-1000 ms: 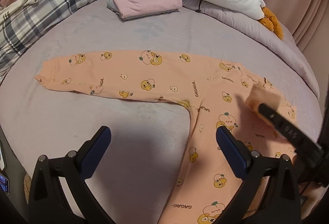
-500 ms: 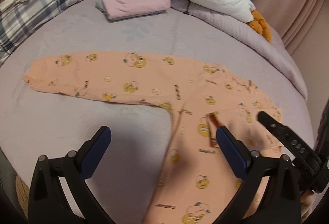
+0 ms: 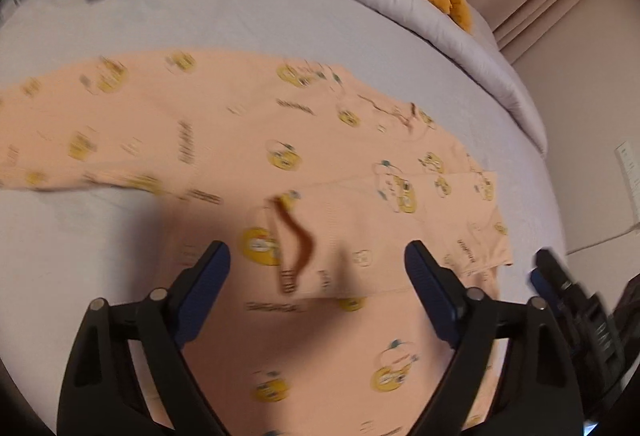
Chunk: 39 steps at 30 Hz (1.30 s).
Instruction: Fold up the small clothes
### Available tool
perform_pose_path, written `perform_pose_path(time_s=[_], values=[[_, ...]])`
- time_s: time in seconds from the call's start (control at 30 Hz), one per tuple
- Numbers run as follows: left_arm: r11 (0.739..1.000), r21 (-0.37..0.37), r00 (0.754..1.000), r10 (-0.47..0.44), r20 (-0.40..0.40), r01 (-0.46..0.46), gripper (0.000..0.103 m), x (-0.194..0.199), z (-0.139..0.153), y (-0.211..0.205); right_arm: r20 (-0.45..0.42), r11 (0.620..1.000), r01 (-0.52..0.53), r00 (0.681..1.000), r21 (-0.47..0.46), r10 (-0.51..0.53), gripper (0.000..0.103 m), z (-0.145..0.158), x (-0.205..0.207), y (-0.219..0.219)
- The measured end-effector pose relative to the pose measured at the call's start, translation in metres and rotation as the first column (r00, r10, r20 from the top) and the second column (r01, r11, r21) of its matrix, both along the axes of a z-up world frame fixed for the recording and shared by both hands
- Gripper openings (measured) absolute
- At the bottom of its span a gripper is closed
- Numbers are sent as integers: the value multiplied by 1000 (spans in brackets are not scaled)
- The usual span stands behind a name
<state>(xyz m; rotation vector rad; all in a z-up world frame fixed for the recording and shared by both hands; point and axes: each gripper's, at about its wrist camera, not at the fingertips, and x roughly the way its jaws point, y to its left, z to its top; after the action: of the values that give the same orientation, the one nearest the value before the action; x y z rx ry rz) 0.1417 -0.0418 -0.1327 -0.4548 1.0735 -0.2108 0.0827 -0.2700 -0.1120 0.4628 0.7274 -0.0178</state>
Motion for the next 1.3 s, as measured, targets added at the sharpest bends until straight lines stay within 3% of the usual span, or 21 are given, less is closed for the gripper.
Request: perform_pose_path(time_s=[0.1, 0.2, 0.27, 0.37, 0.5, 0.67, 0.73, 0.9, 1.03, 1.13, 1.3], values=[[1000, -20, 999, -19, -35, 18, 72, 11, -16, -7, -26, 1000, 14, 1000, 9, -14, 66, -9, 2, -8], [999, 29, 998, -18, -55, 19, 51, 12, -26, -12, -38, 999, 33, 999, 0, -33, 66, -13, 0, -14], [999, 52, 1000, -5, -23, 6, 30, 10, -26, -13, -39, 999, 44, 998, 3, -44, 66, -15, 0, -19], [999, 43, 999, -20, -25, 21, 12, 10, -29, -17, -41, 998, 59, 997, 16, -59, 66, -18, -2, -28], [998, 54, 1000, -19, -8, 20, 8, 11, -22, -17, -55, 996, 82, 995, 31, -80, 66, -25, -4, -36], [996, 84, 998, -3, 70, -3, 5, 9, 2, -23, -65, 994, 95, 994, 46, -92, 66, -29, -6, -42], [993, 120, 993, 1, 119, -15, 4, 11, 16, -25, -63, 994, 96, 994, 47, -93, 66, -28, -7, -43], [994, 109, 988, 12, 152, -28, 4, 23, 37, -21, -60, 994, 101, 993, 46, -98, 66, -28, -9, -46], [987, 143, 979, 38, 200, -67, 3, 27, 53, -10, -61, 993, 103, 993, 52, -99, 66, -28, -9, -47], [989, 111, 980, 74, 186, -96, 3, 31, 60, 2, -61, 993, 108, 993, 53, -105, 66, -28, -10, -48], [992, 116, 993, 34, 113, -47, 4, 30, 43, 1, -65, 993, 107, 992, 51, -104, 66, -29, -9, -47]])
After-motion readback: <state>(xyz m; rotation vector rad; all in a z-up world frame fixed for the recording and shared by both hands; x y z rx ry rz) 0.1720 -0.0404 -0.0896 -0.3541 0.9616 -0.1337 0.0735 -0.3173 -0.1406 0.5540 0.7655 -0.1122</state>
